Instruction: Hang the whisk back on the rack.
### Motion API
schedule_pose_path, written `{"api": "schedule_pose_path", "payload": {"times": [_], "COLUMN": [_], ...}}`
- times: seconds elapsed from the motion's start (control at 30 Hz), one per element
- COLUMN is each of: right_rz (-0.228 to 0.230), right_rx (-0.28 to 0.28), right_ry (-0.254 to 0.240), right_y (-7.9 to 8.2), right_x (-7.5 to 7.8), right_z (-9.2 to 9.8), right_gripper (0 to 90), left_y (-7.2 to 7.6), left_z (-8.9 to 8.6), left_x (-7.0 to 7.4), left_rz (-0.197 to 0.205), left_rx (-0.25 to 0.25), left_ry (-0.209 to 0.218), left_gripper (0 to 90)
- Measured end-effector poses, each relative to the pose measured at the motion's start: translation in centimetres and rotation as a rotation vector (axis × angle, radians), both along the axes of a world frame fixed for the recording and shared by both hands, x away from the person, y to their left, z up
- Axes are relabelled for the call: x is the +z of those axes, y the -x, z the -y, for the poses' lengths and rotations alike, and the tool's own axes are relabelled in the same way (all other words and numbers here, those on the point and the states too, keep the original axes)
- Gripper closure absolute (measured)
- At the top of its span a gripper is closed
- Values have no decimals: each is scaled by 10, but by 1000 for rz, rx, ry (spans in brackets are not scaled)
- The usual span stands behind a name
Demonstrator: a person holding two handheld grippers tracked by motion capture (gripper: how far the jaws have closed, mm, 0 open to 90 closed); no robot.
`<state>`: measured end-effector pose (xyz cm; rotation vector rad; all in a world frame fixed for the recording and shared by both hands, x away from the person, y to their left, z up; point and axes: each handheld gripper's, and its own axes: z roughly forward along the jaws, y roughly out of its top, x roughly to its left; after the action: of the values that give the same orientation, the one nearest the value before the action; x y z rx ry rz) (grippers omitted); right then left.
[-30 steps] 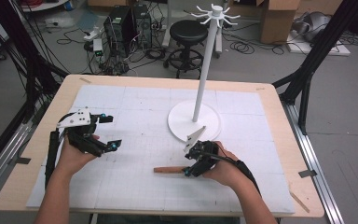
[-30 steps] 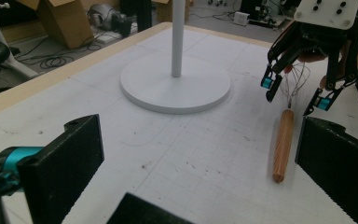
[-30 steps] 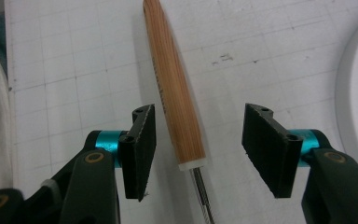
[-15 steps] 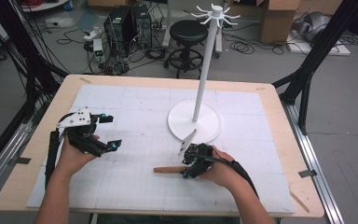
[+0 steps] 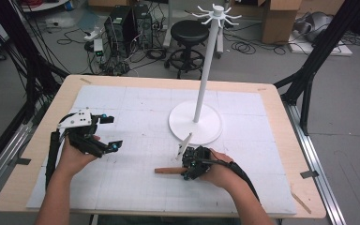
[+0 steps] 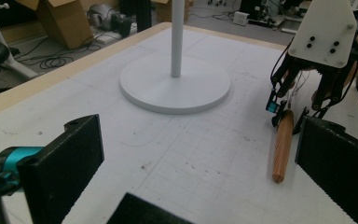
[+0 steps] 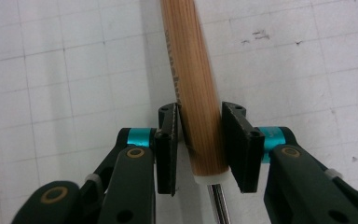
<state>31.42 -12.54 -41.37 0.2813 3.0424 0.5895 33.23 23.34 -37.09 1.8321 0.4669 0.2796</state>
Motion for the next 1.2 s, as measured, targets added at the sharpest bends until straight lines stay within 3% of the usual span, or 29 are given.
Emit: {"api": "schedule_pose_path", "payload": {"times": [0.2, 0.3, 0.33, 0.37, 0.43, 0.6, 0.7, 0.93, 1.07, 1.2], "right_rz": [8, 9, -20, 6, 10, 21, 55, 94, 103, 125], "right_rx": [29, 19, -26, 14, 13, -25, -49, -77, -89, -98], "right_ry": [18, 23, 47, 18, -2, -99, -177, -245, -318, -355], "right_y": [2, 3, 6, 3, 1, -2, -5, -6, -7, -8], "right_x": [2, 2, 4, 3, 5, 22, 39, 62, 75, 85], "right_z": [-3, -3, -3, -2, 0, 14, 26, 38, 47, 54], "right_gripper": [726, 731, 731, 732, 732, 733, 733, 733, 733, 733], "left_y": [0, 0, 0, 0, 0, 0, 0, 1, 1, 1], "left_z": [0, 0, 0, 0, 0, -1, -1, -2, -2, -2], "left_x": [0, 0, 0, 0, 0, 0, 1, 1, 2, 2], "left_rz": [2, 2, 2, 2, 2, 4, 3, 7, 8, 9], "left_rx": [2, 4, 3, 3, 3, 4, 3, 3, 2, 3], "left_ry": [4, 1, 1, 1, 2, 7, 7, 12, 12, 14], "left_gripper": [16, 16, 16, 16, 16, 16, 16, 16, 16, 16]}}
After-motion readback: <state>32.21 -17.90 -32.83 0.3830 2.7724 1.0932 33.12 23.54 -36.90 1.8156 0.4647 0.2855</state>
